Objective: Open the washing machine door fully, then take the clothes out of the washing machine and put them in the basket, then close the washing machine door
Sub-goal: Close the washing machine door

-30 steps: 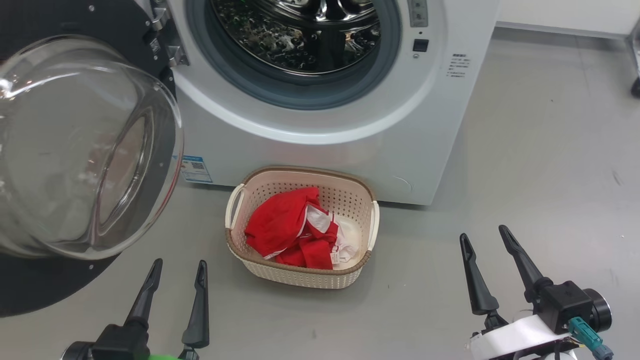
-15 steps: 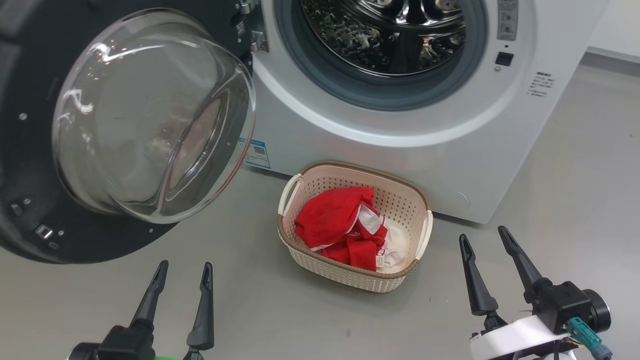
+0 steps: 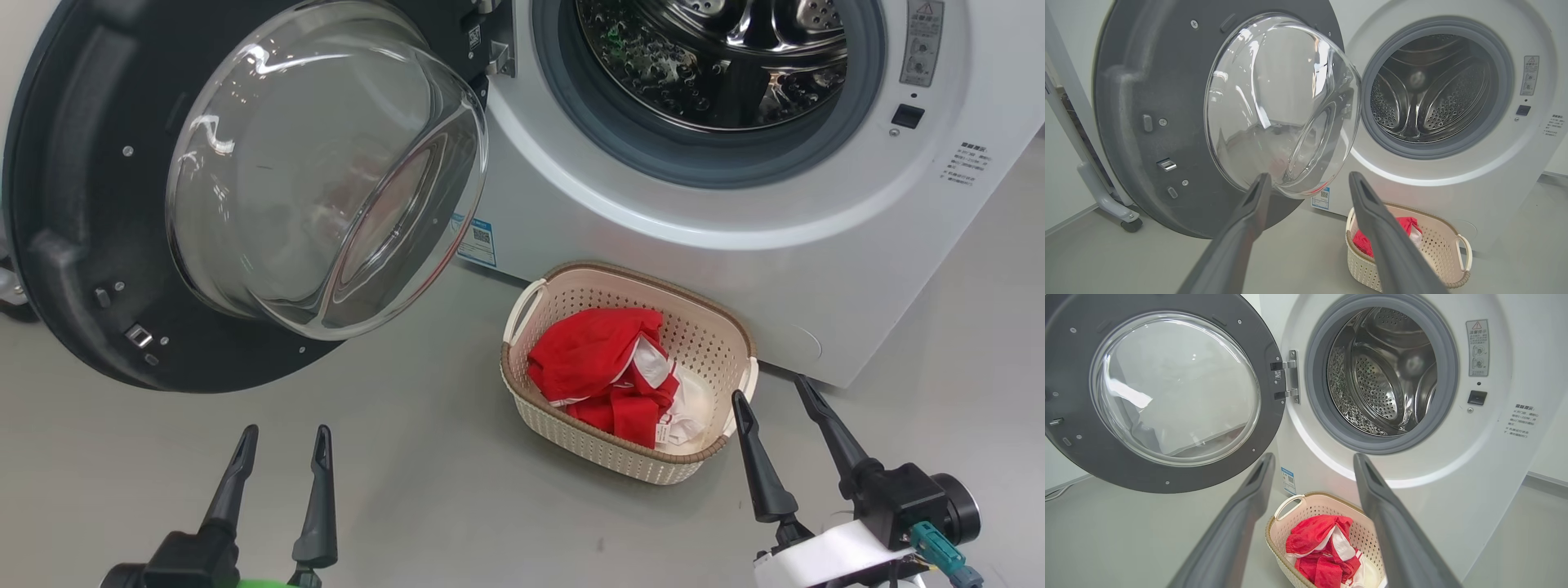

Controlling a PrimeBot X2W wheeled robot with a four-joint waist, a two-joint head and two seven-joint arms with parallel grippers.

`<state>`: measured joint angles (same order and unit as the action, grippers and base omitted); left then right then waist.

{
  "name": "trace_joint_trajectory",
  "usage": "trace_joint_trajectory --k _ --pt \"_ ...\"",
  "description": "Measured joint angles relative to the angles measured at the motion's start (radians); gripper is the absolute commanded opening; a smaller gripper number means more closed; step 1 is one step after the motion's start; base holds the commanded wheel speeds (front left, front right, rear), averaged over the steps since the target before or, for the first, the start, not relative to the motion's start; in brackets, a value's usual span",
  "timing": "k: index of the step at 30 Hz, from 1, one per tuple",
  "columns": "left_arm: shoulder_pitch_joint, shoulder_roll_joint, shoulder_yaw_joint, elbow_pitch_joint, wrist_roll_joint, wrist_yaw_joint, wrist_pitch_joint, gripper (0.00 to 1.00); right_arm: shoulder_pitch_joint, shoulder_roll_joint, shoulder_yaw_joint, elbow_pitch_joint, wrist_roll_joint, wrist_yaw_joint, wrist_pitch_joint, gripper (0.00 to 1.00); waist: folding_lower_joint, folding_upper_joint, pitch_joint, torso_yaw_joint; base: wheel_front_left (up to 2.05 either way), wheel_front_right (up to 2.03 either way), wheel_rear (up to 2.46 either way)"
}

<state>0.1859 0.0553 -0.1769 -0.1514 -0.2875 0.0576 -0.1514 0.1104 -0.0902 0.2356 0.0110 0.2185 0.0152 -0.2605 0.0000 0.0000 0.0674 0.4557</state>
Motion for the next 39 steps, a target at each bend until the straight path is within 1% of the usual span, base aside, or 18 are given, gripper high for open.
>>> trace_joint_trajectory --k 1,2,3,4,5,6,7,8,16,18,21,25,28,29,32,35,37,39 --pt "0.0 0.0 0.0 0.0 0.0 0.0 0.0 1.0 0.0 0.0 0.0 0.0 0.0 0.0 0.0 1.0 0.0 0.0 0.0 0.001 0.0 0.0 0.0" --pt "0.0 0.0 0.0 0.0 0.0 0.0 0.0 0.97 0.0 0.001 0.0 0.001 0.0 0.0 0.0 1.0 0.0 0.0 0.001 0.002 0.0 0.0 0.0" --pt "0.0 0.0 0.001 0.0 0.0 0.0 0.0 0.91 0.0 0.001 0.0 0.002 0.0 0.0 0.0 1.0 0.0 0.0 0.001 0.002 0.0 0.0 0.0" --pt "0.0 0.0 0.002 0.0 0.0 0.0 0.0 0.75 0.0 0.002 0.001 0.002 0.0 0.0 0.0 1.0 0.0 0.0 0.001 0.003 0.0 0.0 0.0" --pt "0.0 0.0 0.002 0.0 0.0 0.0 -0.001 0.45 0.0 0.002 0.002 0.002 0.0 0.0 0.0 1.0 0.0 0.0 0.002 0.003 0.0 0.0 0.0" --pt "0.0 0.0 0.002 0.0 0.0 0.0 -0.001 0.29 0.0 0.002 0.002 0.003 0.0 0.0 0.0 1.0 0.0 0.0 0.002 0.003 0.0 0.0 0.0" --pt "0.0 0.0 0.002 0.0 0.0 0.0 -0.001 0.06 0.0 0.002 0.002 0.003 0.0 0.0 0.0 1.0 0.0 0.0 0.002 0.004 0.0 0.0 0.0" --pt "0.0 0.0 0.002 0.0 0.0 0.0 -0.001 0.0 0.0 0.002 0.002 0.003 0.0 0.0 0.0 1.0 0.0 0.0 0.002 0.004 0.0 0.0 0.0" --pt "0.0 0.0 -0.004 -0.002 -0.01 -0.001 -0.001 0.0 -0.004 0.003 0.002 0.007 0.0 0.0 0.0 1.0 0.0 0.0 0.007 0.005 0.0 0.0 0.0" --pt "0.0 -0.001 -0.006 -0.007 -0.052 -0.005 -0.001 0.0 -0.005 0.003 0.002 0.007 0.0 0.0 0.0 1.0 0.0 0.0 0.009 0.005 0.0 0.0 0.0" --pt "0.0 -0.002 -0.007 -0.022 -0.144 -0.026 -0.001 0.0 -0.007 0.003 0.002 0.007 0.0 0.0 0.0 1.0 0.0 0.0 0.012 0.006 0.0 0.0 0.0" --pt "0.0 -0.005 -0.002 -0.065 -0.337 -0.066 -0.013 0.0 -0.01 0.003 0.003 0.006 -0.001 0.0 0.0 1.0 0.0 0.0 0.018 0.007 0.0 0.0 0.0" --pt "-0.001 -0.005 -0.005 -0.103 -0.56 -0.082 -0.037 0.0 -0.014 0.0 0.003 0.006 -0.002 0.0 0.0 1.0 0.0 0.0 0.024 0.008 0.0 0.0 0.0" --pt "-0.001 -0.005 -0.014 -0.12 -0.617 -0.086 -0.045 0.0 -0.017 0.0 0.003 0.005 -0.002 0.0 0.002 1.0 0.0 0.0 0.026 0.008 0.0 0.0 0.0" --pt "0.004 -0.005 -0.055 -0.181 -0.742 -0.089 -0.089 0.0 -0.022 -0.004 0.004 0.005 -0.012 0.0 0.009 1.0 0.0 0.0 0.032 0.009 0.0 0.0 0.0" --pt "0.006 -0.006 -0.054 -0.222 -0.863 -0.099 -0.105 0.0 -0.022 -0.006 0.004 0.006 -0.012 0.0 0.009 1.0 0.0 0.0 0.037 0.008 0.0 0.0 0.0" --pt "0.006 -0.006 -0.038 -0.245 -0.944 -0.112 -0.107 0.0 -0.022 -0.006 0.004 0.005 -0.012 0.0 0.009 1.0 0.0 0.0 0.038 0.008 0.0 0.0 0.0" --pt "0.004 -0.007 0.014 -0.26 -1.024 -0.123 -0.107 0.0 -0.022 -0.006 0.005 0.002 -0.014 0.0 0.011 1.0 0.0 0.0 0.042 0.008 0.0 0.0 0.0"
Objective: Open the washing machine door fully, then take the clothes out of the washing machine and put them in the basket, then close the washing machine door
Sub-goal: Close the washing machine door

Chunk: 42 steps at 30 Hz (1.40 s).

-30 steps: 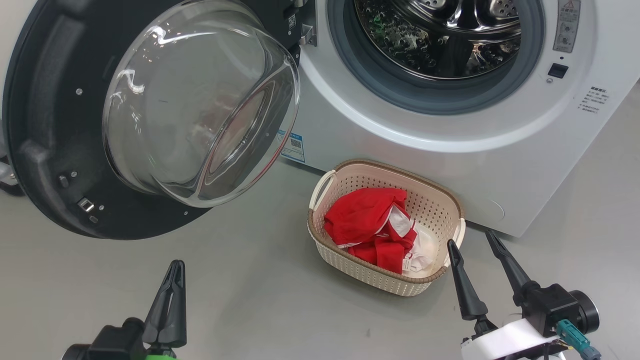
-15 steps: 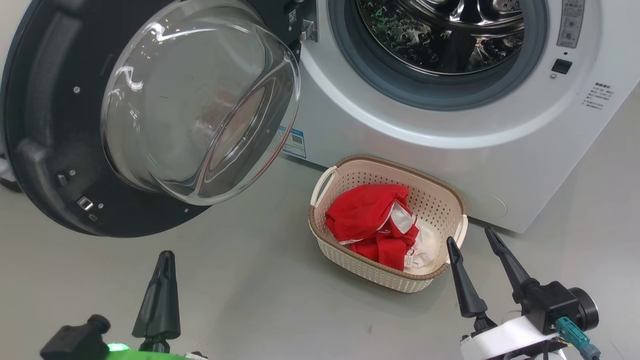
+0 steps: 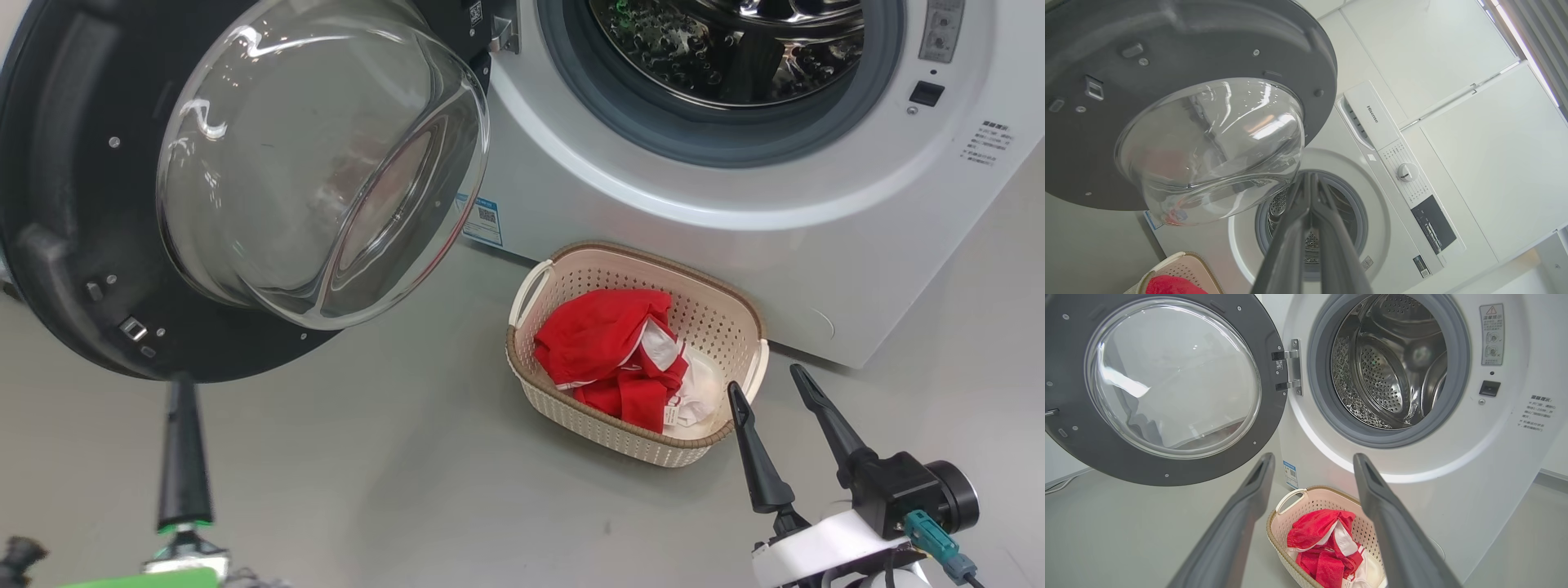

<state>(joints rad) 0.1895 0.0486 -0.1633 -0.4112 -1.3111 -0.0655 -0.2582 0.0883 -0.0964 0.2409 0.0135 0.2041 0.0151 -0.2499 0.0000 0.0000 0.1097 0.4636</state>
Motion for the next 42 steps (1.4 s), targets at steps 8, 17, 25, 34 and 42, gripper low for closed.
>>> trace_joint_trajectory --k 8,17,25,34,42 --pt "-0.024 -0.003 0.281 0.02 -0.214 -0.02 0.0 0.0 -0.009 -0.006 0.0 -0.01 -0.006 0.0 0.008 1.0 0.0 0.0 0.024 -0.003 0.0 0.0 0.0" --pt "-0.07 0.032 0.439 0.126 -0.3 -0.021 0.004 0.0 -0.021 -0.014 0.001 -0.019 -0.013 0.0 0.017 1.0 0.0 0.0 0.052 -0.005 0.0 0.0 0.0" --pt "-0.148 0.161 0.502 0.259 -0.414 -0.008 0.103 0.0 -0.046 -0.029 0.004 -0.035 -0.021 0.001 0.035 1.0 0.0 0.0 0.082 -0.014 0.0 0.0 0.0" --pt "-0.209 0.262 0.511 0.416 -0.532 0.047 0.242 0.0 -0.07 -0.045 0.015 -0.051 -0.031 0.01 0.056 1.0 0.0 -0.0001 0.121 -0.042 0.0 0.0 0.0" --pt "-0.263 0.299 0.529 0.499 -0.567 0.06 0.293 0.0 -0.087 -0.062 0.017 -0.073 -0.039 0.014 0.077 1.0 0.0 0.0 0.157 -0.072 0.0 0.0 0.0"
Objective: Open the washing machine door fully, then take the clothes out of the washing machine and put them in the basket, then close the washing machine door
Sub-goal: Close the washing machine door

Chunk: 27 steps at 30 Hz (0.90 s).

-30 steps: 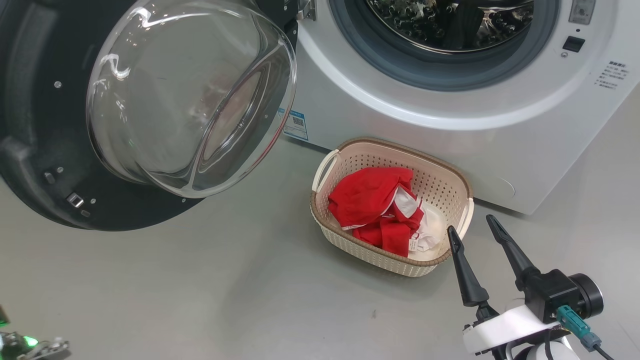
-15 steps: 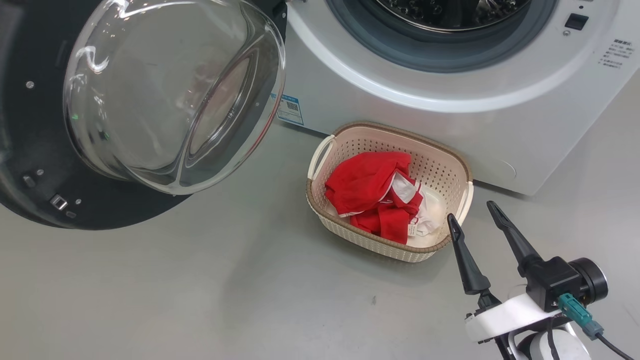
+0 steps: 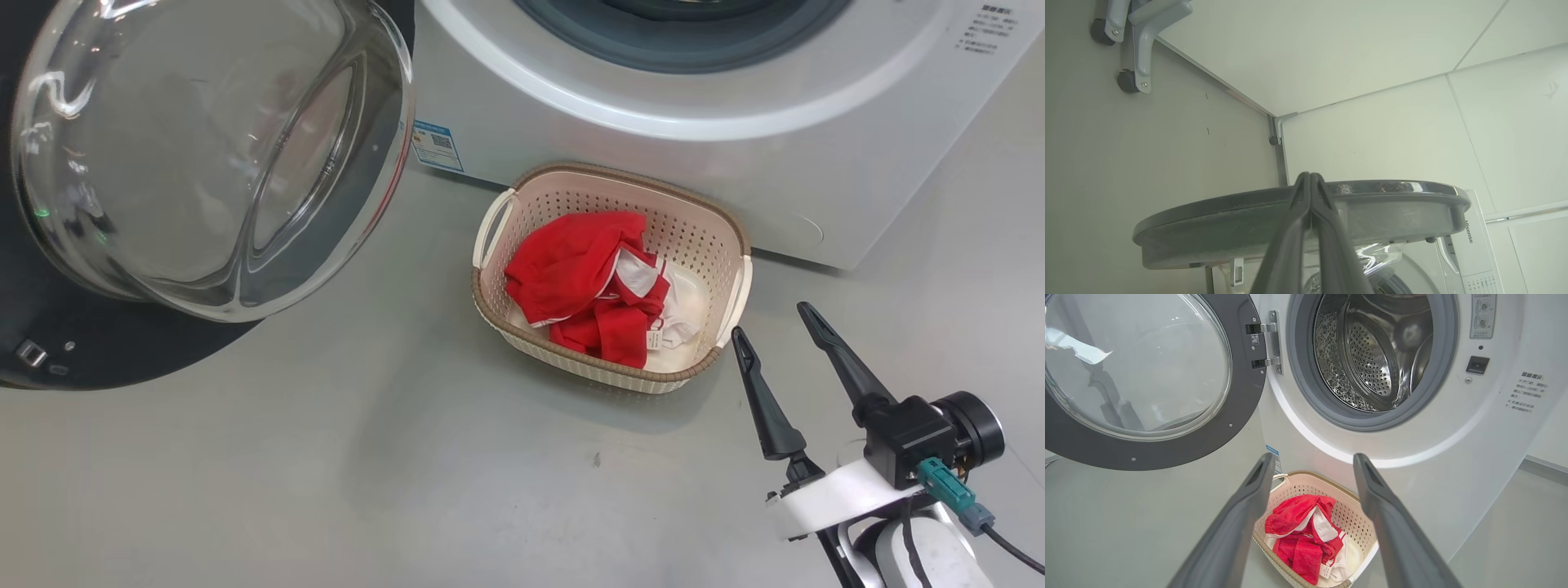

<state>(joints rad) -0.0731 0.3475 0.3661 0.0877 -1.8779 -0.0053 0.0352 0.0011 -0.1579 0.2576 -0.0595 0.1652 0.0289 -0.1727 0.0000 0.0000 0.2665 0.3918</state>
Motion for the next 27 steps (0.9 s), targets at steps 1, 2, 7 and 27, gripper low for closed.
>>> trace_joint_trajectory --k 1,2,7,27 --pt "-0.012 0.0 0.001 0.008 -0.019 0.0 0.009 0.0 -0.001 -0.002 -0.001 -0.001 0.0 0.0 0.0 1.0 0.0 0.0 0.006 -0.004 0.0 0.0 0.0" --pt "-0.023 0.0 0.0 0.016 -0.028 0.0 0.018 0.0 -0.003 -0.004 -0.002 -0.004 0.0 0.0 0.001 1.0 0.0 0.0 0.012 -0.008 0.0 0.0 0.0" --pt "-0.064 0.009 0.0 0.066 -0.042 0.0 0.044 0.0 -0.019 -0.01 -0.003 -0.016 -0.003 0.001 0.009 1.0 0.0 0.0 0.04 -0.024 0.0 0.0 0.0" --pt "-0.143 0.026 -0.014 0.196 -0.102 -0.068 0.163 0.0 -0.039 -0.025 -0.014 -0.024 -0.008 0.006 0.019 1.0 0.0 0.0 0.081 -0.035 0.0 0.0 0.0"
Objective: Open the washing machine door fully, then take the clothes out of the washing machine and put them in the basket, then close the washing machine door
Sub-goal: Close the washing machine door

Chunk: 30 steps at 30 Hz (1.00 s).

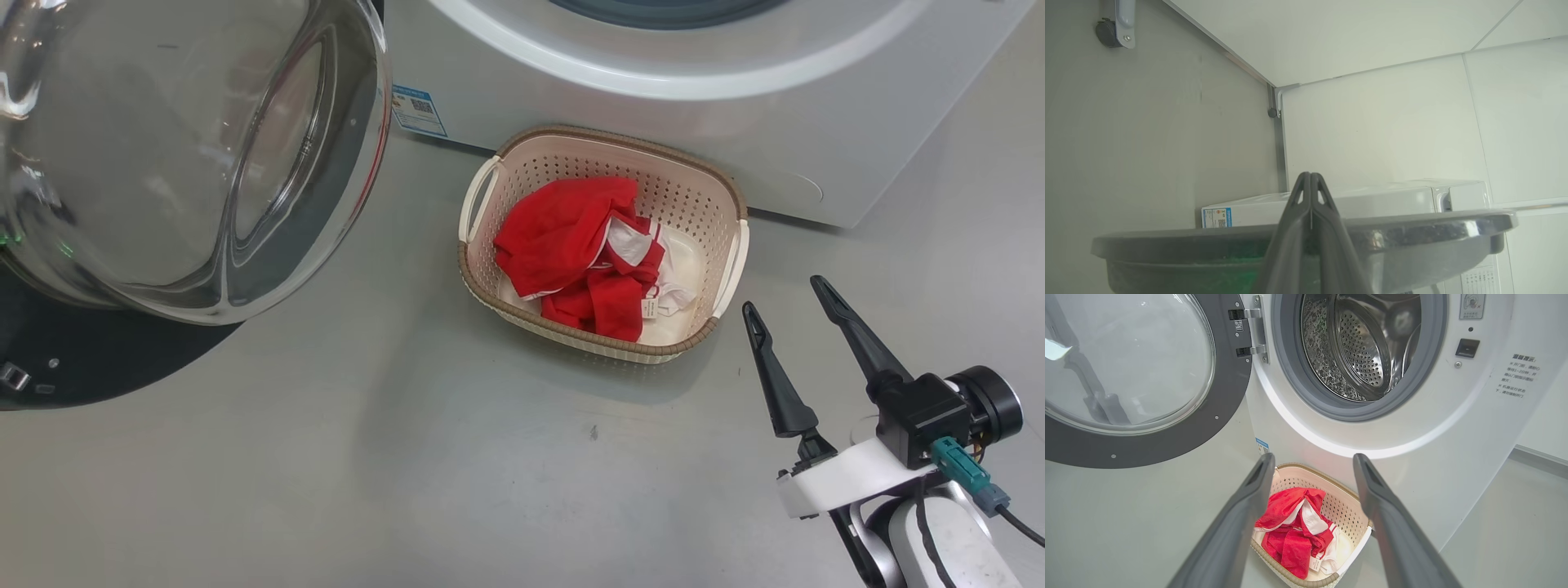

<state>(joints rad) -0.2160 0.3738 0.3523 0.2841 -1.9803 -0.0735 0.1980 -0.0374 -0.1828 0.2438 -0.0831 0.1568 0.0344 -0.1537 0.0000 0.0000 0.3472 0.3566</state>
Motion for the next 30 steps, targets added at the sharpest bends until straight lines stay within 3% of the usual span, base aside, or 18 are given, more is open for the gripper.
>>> trace_joint_trajectory --k 15,30 --pt "0.017 -0.026 -0.012 -0.008 -0.054 -0.046 0.157 0.0 -0.005 0.004 0.0 0.002 0.001 0.0 0.0 1.0 0.0 0.0 -0.007 0.002 0.0 0.0 0.0" --pt "0.094 -0.098 0.019 -0.137 -0.104 -0.047 0.304 0.0 -0.013 0.025 0.003 0.013 0.01 -0.001 -0.011 1.0 0.0 0.0 -0.017 -0.003 0.0 0.0 0.0"
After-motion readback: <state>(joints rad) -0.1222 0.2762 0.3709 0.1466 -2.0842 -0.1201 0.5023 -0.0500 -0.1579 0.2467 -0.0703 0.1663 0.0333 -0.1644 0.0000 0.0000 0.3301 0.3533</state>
